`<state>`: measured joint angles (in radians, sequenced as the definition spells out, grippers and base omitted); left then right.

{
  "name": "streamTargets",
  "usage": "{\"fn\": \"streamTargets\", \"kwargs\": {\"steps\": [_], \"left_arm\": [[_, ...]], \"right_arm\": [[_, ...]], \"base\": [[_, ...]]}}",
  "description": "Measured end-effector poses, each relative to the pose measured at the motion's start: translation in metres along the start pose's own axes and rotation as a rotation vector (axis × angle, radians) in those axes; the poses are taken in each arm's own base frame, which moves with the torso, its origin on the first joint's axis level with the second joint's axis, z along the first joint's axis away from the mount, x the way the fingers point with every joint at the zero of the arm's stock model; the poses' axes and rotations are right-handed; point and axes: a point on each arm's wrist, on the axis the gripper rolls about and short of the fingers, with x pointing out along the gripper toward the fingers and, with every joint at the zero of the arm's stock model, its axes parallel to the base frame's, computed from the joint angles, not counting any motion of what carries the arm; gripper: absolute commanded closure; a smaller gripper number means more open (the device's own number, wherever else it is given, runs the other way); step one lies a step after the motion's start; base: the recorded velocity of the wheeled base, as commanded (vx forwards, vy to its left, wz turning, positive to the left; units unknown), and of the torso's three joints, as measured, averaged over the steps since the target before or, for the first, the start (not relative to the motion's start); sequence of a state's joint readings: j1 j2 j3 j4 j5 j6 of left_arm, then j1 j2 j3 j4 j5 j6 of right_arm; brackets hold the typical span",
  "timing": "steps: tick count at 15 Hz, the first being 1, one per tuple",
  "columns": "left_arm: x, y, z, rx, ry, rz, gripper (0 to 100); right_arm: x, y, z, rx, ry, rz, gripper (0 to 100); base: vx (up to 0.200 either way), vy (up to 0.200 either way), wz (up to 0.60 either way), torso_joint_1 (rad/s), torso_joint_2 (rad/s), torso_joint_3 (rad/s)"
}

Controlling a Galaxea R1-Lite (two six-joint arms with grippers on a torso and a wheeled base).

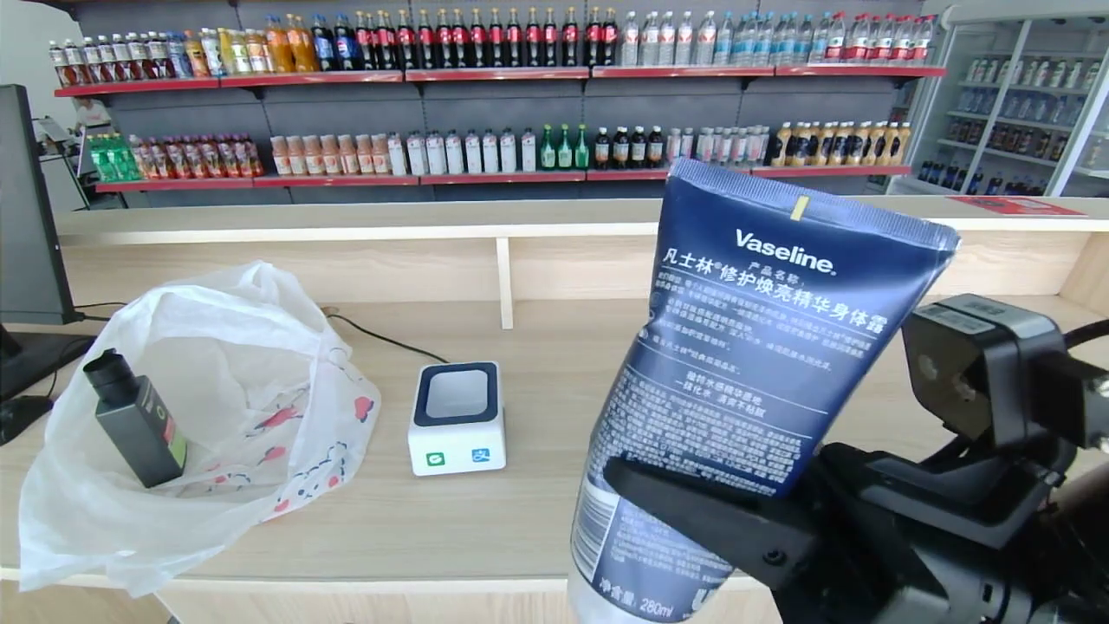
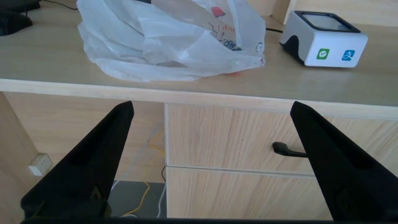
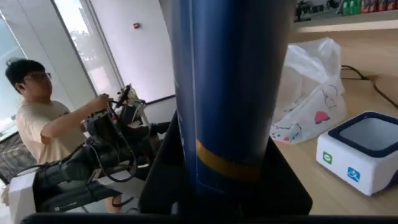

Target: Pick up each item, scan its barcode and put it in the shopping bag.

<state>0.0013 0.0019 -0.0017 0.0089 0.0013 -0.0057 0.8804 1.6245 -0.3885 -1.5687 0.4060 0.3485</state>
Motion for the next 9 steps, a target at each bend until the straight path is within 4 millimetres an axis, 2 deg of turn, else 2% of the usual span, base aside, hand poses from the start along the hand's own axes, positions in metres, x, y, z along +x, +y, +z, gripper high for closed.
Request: {"fn": "streamTargets", "kwargs": {"steps": [3,5,7,9], "left_arm": [[0.000,0.000,0.000,0.000,0.000,0.000,0],[0.000,0.000,0.000,0.000,0.000,0.000,0],[0.000,0.000,0.000,0.000,0.000,0.000,0],[0.000,0.000,0.000,0.000,0.001,0.000,0]], "right_arm": [[-0.009,-0.027,-0.005,-0.188,0.027,-0.139,100],[-0.018,-0.039,-0.009,-0.328,0.046,-0.297,100],[-0.026,-0.042,-0.011,-0.398,0.068,-0.401,100],[-0.038,-0.044,-0.014,-0.457,0.092,-0.578,100]], "base": [[0.000,0.000,0.00,0.000,0.00,0.000],[0.000,0.000,0.00,0.000,0.00,0.000],[0.000,0.000,0.00,0.000,0.00,0.000],[0.000,0.000,0.00,0.000,0.00,0.000]]}}
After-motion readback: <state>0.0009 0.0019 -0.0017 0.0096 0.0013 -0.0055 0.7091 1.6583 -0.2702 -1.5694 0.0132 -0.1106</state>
